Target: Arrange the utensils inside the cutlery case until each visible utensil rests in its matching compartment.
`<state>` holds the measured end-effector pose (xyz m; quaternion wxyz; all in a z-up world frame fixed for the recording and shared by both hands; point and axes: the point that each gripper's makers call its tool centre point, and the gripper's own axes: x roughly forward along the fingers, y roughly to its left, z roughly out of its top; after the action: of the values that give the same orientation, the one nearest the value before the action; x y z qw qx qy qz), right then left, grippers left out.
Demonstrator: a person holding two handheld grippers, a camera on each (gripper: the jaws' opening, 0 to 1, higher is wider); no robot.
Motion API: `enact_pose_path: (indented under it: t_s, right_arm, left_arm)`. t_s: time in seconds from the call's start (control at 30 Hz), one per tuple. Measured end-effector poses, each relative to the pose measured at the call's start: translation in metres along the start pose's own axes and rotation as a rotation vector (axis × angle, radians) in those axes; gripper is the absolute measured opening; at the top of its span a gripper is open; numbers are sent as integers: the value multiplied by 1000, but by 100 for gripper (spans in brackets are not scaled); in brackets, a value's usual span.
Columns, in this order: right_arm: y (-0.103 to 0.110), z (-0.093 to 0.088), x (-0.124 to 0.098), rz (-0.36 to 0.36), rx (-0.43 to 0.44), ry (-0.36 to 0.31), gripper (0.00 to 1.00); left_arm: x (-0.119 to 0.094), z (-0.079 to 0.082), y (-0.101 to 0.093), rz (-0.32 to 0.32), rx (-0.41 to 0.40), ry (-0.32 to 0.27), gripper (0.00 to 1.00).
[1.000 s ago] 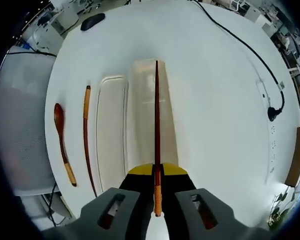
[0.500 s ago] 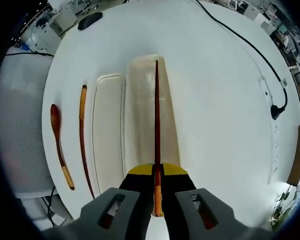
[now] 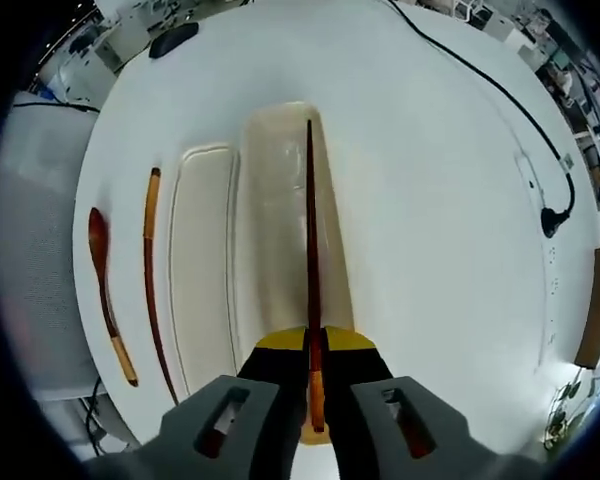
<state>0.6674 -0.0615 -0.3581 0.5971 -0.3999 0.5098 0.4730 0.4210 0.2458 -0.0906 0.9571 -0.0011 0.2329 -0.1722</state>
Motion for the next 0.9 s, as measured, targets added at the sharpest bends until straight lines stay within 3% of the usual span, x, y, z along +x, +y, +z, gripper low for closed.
enact_pose_path:
  t_s: [0.43, 0.67, 0.9]
  right_arm:
    - [-5, 4, -14, -34, 39, -53, 6]
    - [-2, 8, -38, -65, 50, -82, 7]
    - [15, 14, -60, -105, 52, -105, 9]
  left_arm:
    - [-1, 7, -1, -10, 18, -10, 75]
    - [-7, 12, -8, -24, 27, -40, 75]
    - [-16, 17, -6, -24, 22, -60, 75]
